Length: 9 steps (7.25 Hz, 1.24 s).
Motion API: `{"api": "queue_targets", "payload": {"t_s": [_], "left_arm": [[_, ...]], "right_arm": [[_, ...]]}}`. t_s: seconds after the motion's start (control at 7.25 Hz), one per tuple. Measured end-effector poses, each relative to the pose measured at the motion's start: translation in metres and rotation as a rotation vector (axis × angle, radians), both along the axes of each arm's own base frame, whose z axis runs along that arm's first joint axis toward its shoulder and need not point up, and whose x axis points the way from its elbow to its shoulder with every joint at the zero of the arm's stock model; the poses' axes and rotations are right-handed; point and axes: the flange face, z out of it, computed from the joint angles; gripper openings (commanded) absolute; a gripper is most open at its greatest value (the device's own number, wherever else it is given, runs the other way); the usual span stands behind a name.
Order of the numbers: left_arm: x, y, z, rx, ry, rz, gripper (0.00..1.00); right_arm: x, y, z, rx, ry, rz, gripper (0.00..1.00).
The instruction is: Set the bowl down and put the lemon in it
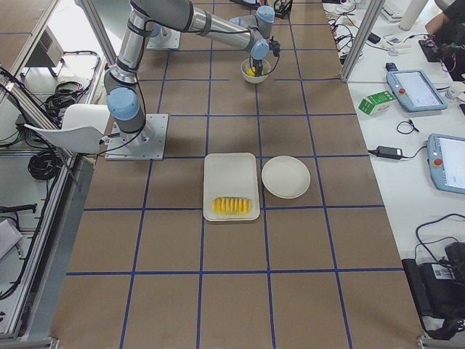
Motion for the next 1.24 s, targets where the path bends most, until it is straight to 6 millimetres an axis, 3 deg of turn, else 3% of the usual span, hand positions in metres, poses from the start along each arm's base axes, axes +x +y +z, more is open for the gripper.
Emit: {"api": "queue_targets", "payload": {"t_s": [0.28, 0.41, 0.69, 0.83, 0.97, 1.24], "left_arm": [[0.0, 0.0, 0.001, 0.0, 0.002, 0.001, 1.0], [0.0, 0.0, 0.001, 0.0, 0.002, 0.002, 1.0], [0.0, -0.001, 0.0, 0.002, 0.002, 0.002, 1.0], [0.0, -0.001, -0.001, 0.003, 0.002, 0.003, 1.0], [0.0, -0.002, -0.002, 0.004, 0.003, 0.003, 1.0], [-0.002, -0.002, -0.002, 0.005, 0.003, 0.002, 1.0]], "right_arm": [[-0.018, 0.004, 0.073, -0.064, -0.029, -0.014, 1.0], [-0.042, 0.012, 0.122, -0.074, -0.034, -0.04, 1.0], [-0.115, 0.034, 0.214, -0.059, -0.02, -0.068, 1.0], [-0.156, 0.043, 0.242, -0.045, -0.002, -0.042, 1.0], [-0.184, 0.051, 0.257, -0.039, 0.008, -0.019, 1.0], [-0.205, 0.06, 0.268, -0.025, 0.02, -0.003, 1.0]]}}
